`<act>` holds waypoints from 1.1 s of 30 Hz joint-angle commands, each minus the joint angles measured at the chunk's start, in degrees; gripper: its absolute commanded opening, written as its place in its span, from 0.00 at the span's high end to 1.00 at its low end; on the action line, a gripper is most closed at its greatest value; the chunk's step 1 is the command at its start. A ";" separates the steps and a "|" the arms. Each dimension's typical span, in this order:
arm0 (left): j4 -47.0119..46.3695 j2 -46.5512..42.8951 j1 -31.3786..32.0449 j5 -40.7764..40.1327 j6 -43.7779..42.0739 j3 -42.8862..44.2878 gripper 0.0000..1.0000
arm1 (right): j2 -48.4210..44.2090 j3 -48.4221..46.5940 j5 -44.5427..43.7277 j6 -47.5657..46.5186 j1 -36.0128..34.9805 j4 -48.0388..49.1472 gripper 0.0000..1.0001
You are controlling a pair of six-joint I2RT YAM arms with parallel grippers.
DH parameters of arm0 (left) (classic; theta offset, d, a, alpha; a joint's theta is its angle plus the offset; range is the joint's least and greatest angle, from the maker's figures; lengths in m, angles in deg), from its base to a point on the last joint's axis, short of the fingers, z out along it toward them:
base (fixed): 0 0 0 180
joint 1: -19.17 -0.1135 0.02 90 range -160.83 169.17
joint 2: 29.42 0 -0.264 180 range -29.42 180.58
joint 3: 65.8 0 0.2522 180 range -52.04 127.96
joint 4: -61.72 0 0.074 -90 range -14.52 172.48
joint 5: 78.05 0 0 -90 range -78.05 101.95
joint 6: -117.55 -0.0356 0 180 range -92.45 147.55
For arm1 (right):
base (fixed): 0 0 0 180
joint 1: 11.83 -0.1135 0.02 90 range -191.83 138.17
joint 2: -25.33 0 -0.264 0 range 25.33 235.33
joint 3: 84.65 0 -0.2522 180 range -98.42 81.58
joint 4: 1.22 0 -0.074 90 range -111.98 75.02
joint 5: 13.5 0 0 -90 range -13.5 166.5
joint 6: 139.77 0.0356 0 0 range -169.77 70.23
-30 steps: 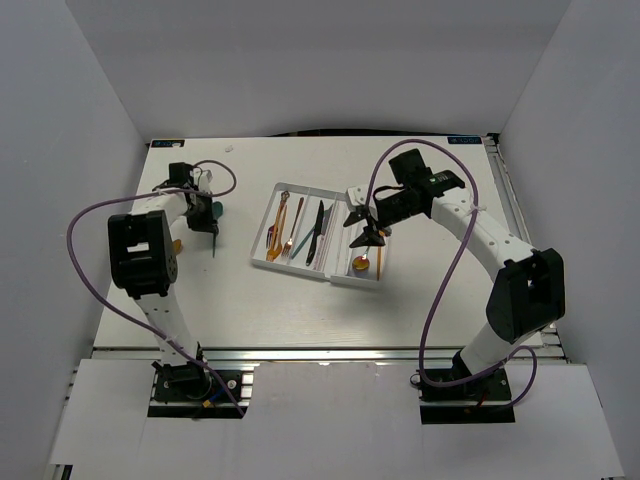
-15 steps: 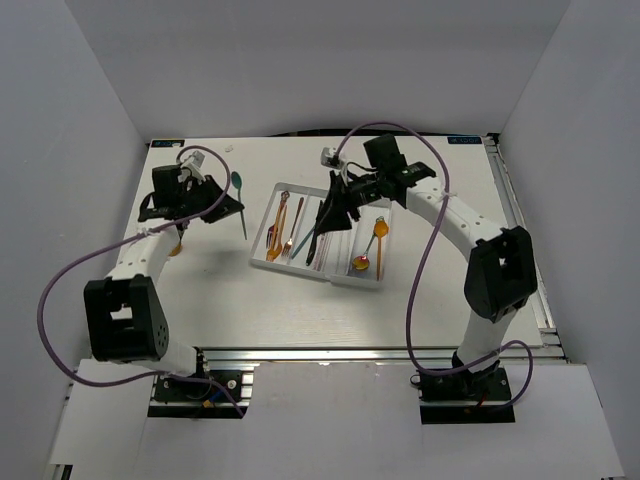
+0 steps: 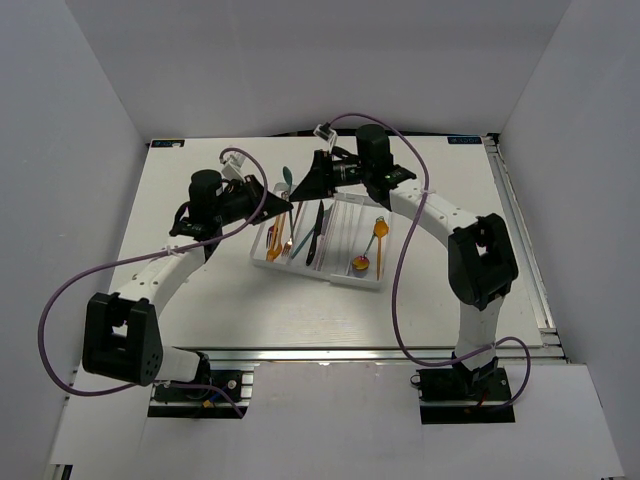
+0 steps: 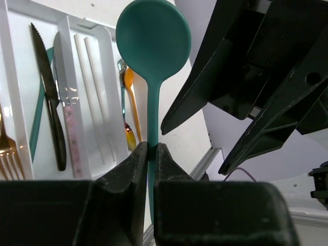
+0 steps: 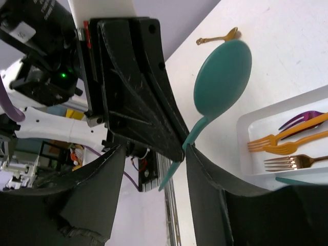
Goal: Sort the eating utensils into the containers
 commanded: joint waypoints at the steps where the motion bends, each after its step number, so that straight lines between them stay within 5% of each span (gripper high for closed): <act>1: -3.22 -2.72 0.67 -1.31 2.35 0.59 1.00 | -1.16 -0.21 -2.03 6.41 -0.33 6.00 0.43; 19: -4.45 -4.04 2.08 -1.66 4.64 -0.72 1.00 | 0.86 -1.26 -5.73 3.94 -0.33 4.94 0.47; 33: -5.77 -2.54 3.92 -1.92 6.04 -0.72 0.96 | 1.83 -1.52 -5.55 3.50 -0.33 6.88 0.69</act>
